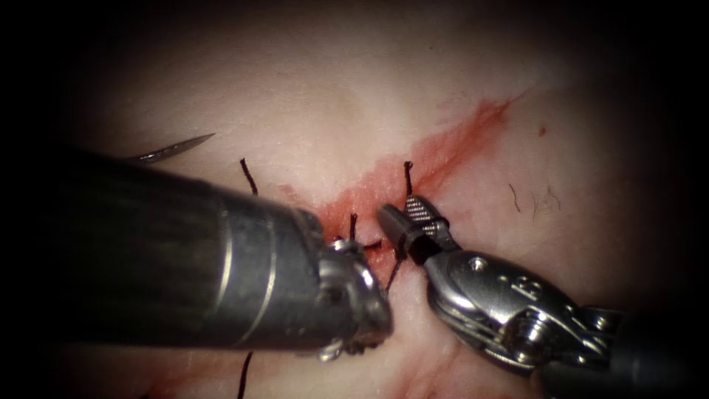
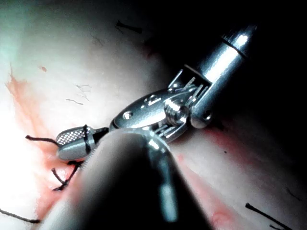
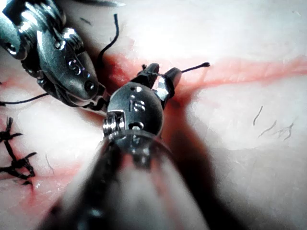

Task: Wound Closure

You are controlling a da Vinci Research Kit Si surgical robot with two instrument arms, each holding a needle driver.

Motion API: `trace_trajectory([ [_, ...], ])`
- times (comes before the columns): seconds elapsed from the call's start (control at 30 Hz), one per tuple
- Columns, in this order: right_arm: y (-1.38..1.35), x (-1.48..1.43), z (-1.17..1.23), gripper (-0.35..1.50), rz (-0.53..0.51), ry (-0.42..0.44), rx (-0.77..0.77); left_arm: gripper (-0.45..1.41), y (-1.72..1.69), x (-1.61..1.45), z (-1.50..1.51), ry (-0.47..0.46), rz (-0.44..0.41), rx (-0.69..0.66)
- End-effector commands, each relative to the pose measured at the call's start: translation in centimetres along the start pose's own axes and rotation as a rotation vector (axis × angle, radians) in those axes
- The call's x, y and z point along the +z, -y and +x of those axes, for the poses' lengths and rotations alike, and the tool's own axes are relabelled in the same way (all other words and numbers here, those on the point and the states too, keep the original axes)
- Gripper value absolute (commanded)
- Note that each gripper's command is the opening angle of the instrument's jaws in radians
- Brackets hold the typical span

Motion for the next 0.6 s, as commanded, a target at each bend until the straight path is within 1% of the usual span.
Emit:
trace_trajectory([
  [0.03,0.05,0.06,0.00,0.24,0.001,-0.002,0.000,-0.45,-0.02,0.08,0.07,0.001,0.001,-0.002],
  [0.3,0.05,0.04,-0.01,0.27,-0.024,-0.010,0.027,-0.45,-0.05,0.12,0.11,0.004,0.005,-0.008],
  [0.43,0.03,0.08,-0.01,0.24,-0.028,0.001,0.042,-0.45,-0.06,0.12,0.13,0.004,0.005,-0.010],
  [0.6,0.02,0.13,-0.02,0.26,-0.035,0.010,0.041,-0.45,-0.07,0.12,0.13,0.007,0.003,-0.011],
])
